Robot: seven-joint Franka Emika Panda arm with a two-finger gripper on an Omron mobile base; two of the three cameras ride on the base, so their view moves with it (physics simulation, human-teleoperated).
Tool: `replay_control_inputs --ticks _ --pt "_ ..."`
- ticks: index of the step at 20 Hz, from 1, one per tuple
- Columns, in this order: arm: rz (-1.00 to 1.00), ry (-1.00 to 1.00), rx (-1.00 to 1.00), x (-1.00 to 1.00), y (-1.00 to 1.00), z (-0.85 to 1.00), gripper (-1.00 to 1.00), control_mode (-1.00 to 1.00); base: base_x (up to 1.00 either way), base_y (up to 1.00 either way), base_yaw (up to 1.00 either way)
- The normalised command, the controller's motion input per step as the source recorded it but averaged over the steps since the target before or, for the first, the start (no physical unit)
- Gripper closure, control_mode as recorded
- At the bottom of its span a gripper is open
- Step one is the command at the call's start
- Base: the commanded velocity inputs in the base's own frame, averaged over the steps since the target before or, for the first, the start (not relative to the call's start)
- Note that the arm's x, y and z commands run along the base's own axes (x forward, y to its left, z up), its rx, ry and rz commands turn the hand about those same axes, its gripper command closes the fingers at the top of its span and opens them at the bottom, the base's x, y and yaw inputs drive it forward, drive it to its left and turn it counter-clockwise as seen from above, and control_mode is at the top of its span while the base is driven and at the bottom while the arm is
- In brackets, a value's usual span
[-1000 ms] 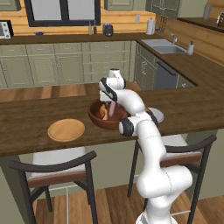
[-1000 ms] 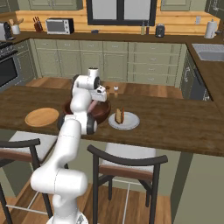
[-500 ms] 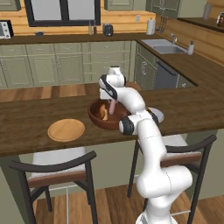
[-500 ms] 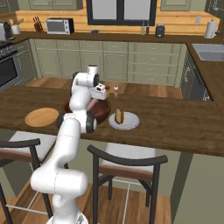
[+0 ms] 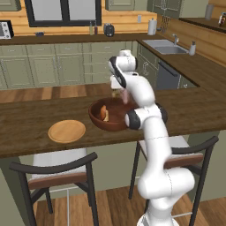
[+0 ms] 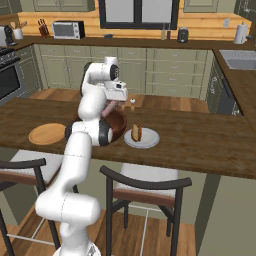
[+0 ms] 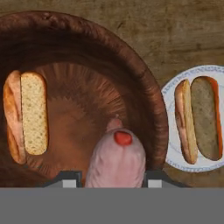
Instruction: Place one bun and one sausage from the bowl on each plate.
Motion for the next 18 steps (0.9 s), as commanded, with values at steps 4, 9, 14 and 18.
replay_control_inputs --ticks 4,9,14,18 --pt "0.12 -0.14 -0.02 -1.0 -0.72 0.22 1.0 -1.0 0.0 0.0 0.0" --pt "0.25 -0.26 0.0 -0.69 -0.83 -0.41 1.0 -1.0 0.0 0.0 0.0" --pt "0.27 -0.16 0.02 -0.01 -0.9 -0.73 1.0 -1.0 0.0 0.0 0.0" --pt "0.36 -0.16 0.06 0.07 -0.62 -0.53 1.0 -1.0 0.0 0.0 0.0"
